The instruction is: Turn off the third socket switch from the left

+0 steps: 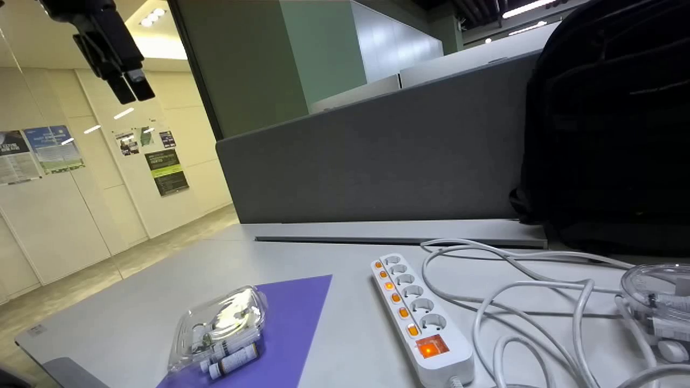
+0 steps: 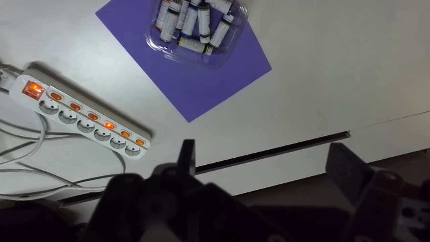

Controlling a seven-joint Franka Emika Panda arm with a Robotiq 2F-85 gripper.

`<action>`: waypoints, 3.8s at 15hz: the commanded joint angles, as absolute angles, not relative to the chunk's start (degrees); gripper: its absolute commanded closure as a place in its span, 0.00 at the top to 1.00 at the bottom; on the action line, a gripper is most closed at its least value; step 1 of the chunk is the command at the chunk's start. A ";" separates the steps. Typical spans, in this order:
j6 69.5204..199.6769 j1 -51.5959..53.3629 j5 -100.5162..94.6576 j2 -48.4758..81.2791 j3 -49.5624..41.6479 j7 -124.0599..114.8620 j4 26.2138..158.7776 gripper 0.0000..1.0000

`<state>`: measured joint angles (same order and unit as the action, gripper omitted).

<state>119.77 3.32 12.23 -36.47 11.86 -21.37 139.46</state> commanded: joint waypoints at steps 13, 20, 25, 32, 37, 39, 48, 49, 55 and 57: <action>138.12 -2.93 6.80 -29.17 12.20 -25.74 142.20 1.00; 141.29 -7.71 0.24 -16.94 10.55 -27.27 138.65 0.72; 143.75 -8.13 -2.84 -9.16 7.42 -27.70 136.28 0.38; 149.22 -6.02 0.34 1.45 2.28 -25.53 131.95 0.00; 150.08 -4.89 5.05 7.46 -0.53 -23.96 129.15 0.00; 150.12 -4.68 6.48 9.42 -1.31 -23.43 128.28 0.00; 149.93 -4.20 10.00 11.18 -2.39 -20.98 128.54 0.01; 149.93 -4.19 10.04 11.18 -2.39 -20.98 128.50 0.00; 150.45 -3.63 8.94 15.21 -5.07 -23.58 127.63 0.00; 149.97 -3.56 8.94 16.74 -5.91 -23.82 127.07 0.00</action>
<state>151.09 -4.45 9.49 14.59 -4.21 -21.46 128.79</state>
